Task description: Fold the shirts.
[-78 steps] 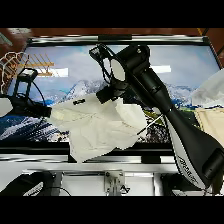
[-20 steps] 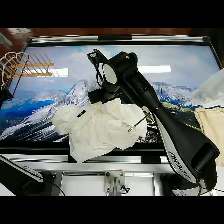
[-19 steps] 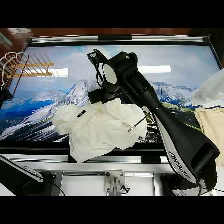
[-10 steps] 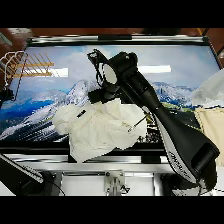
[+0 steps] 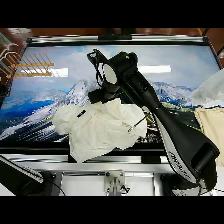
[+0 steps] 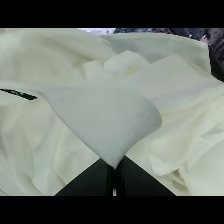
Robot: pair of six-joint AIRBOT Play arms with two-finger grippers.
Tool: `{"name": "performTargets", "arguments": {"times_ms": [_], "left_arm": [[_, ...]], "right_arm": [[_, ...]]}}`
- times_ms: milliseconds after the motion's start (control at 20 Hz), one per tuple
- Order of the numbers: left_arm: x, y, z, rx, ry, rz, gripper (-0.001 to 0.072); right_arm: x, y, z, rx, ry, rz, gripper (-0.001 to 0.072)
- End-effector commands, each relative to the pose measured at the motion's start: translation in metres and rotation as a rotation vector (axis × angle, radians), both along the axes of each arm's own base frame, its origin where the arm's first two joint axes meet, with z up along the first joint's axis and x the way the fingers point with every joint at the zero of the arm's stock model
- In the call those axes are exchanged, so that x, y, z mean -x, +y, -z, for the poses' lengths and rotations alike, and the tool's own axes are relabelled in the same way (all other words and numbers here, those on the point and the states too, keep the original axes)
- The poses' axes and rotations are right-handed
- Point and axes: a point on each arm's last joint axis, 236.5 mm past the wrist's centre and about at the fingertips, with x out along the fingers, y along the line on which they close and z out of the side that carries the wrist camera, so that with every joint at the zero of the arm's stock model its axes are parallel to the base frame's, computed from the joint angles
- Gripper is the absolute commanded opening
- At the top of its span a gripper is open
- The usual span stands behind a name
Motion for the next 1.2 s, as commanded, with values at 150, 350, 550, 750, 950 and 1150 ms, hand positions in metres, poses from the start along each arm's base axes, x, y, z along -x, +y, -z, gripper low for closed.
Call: {"name": "performTargets", "arguments": {"times_ms": [150,350,550,750,950,1150], "left_arm": [[-0.01,-0.01,-0.072,-0.008,-0.132,-0.015,0.0047],[-0.006,-0.031,-0.14,-0.036,-0.208,0.0,0.0047],[-0.006,-0.097,-0.218,-0.018,-0.304,0.084,0.0047],[0.02,-0.199,-0.272,0.004,-0.283,0.27,0.0047],[0.08,-0.291,-0.29,0.043,-0.2,0.446,0.0046],[0.157,-0.368,-0.299,0.052,-0.201,0.59,0.0046]], "right_arm": [[-0.001,-0.003,-0.001,0.015,-0.011,-0.012,0.011],[-0.014,-0.03,-0.026,0.069,-0.115,0.032,0.011],[-0.021,-0.081,-0.057,0.082,-0.137,0.186,0.0109],[-0.02,-0.133,-0.076,0.107,-0.117,0.271,0.0109],[-0.022,-0.169,-0.093,0.125,-0.142,0.282,0.0109],[-0.027,-0.2,-0.098,0.156,-0.148,0.287,0.0109]]}}
